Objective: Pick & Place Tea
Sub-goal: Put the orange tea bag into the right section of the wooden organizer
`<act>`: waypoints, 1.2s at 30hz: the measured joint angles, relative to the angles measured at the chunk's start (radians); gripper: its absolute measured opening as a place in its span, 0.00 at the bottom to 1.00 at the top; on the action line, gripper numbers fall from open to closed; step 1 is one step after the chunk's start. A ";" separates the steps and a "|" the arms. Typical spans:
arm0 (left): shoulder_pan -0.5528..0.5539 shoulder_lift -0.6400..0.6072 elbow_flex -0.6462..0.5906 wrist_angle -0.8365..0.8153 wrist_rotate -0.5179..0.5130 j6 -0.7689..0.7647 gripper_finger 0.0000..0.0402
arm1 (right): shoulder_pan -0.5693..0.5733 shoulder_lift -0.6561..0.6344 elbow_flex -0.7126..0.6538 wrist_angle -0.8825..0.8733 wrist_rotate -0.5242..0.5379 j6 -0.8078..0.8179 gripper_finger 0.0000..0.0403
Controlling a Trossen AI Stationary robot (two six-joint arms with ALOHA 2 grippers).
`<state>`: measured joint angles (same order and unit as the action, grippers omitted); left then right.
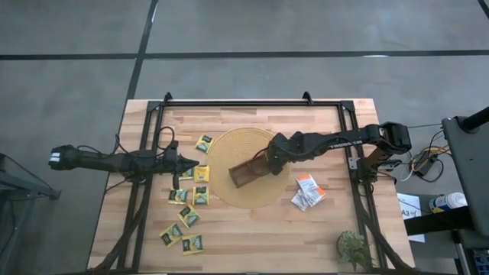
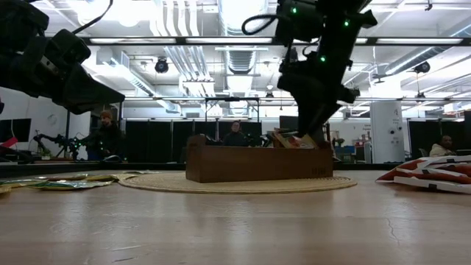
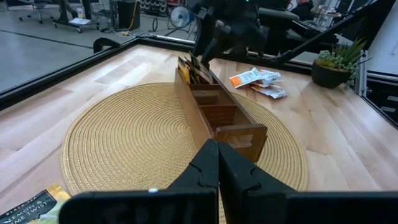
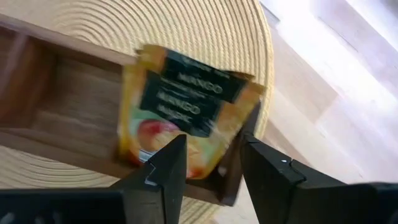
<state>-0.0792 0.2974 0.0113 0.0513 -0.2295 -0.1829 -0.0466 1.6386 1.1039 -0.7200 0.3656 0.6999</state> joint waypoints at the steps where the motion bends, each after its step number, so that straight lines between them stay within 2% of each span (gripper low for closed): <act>1: 0.000 0.000 0.000 0.000 0.000 0.000 0.00 | 0.004 0.000 0.006 0.000 0.000 0.000 0.36; 11: 0.000 0.000 0.000 0.000 0.000 0.000 0.00 | 0.012 0.046 -0.016 0.048 -0.001 -0.008 0.36; 18: 0.000 0.000 0.000 0.000 0.000 0.000 0.00 | -0.022 0.142 -0.007 0.058 -0.100 -0.086 0.35; 36: 0.000 0.000 0.000 0.000 0.000 0.000 0.00 | -0.021 0.099 0.101 0.035 -0.128 -0.102 0.29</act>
<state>-0.0788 0.2970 0.0109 0.0513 -0.2295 -0.1831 -0.0671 1.7375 1.2047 -0.6847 0.2377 0.5980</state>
